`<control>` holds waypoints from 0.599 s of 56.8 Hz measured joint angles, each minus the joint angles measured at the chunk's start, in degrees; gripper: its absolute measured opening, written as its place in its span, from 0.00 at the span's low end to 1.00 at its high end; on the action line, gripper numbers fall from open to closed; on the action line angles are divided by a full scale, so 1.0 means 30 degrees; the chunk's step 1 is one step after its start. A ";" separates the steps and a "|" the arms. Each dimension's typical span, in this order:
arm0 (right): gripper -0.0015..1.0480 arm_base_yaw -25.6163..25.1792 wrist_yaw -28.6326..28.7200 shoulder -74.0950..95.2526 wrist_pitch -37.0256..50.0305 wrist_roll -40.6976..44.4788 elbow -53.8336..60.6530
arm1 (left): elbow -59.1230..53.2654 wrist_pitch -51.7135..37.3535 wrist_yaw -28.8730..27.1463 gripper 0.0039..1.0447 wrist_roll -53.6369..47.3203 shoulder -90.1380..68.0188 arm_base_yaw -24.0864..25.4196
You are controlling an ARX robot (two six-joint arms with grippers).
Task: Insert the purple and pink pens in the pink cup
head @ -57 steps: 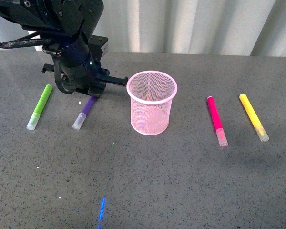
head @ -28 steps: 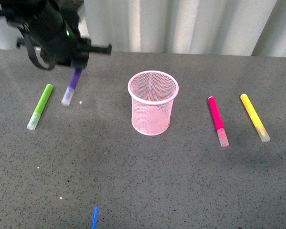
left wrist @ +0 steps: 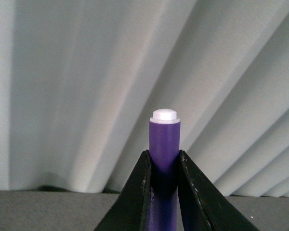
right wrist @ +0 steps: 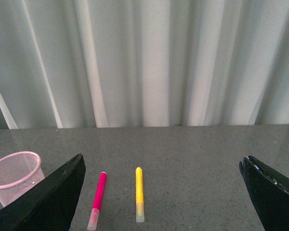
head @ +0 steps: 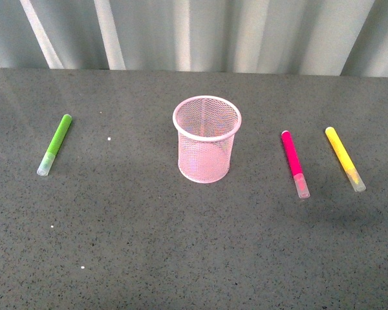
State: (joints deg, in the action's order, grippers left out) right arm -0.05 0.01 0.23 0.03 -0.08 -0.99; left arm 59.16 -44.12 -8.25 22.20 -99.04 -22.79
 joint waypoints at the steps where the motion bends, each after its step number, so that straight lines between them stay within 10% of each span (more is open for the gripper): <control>1: 0.93 0.0000 0.0000 0.0000 0.0000 0.0000 -0.0007 | -0.0270 -0.0459 -0.0138 0.11 0.0175 -0.0204 -0.0248; 34: 0.93 0.0000 0.0000 0.0000 0.0000 0.0000 -0.0007 | -0.1763 -0.8094 -0.2404 0.11 0.0561 -0.6717 -0.2484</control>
State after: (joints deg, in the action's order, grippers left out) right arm -0.05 0.01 0.23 0.03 -0.08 -1.02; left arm 53.87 -68.40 -15.46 23.88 -119.20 -30.24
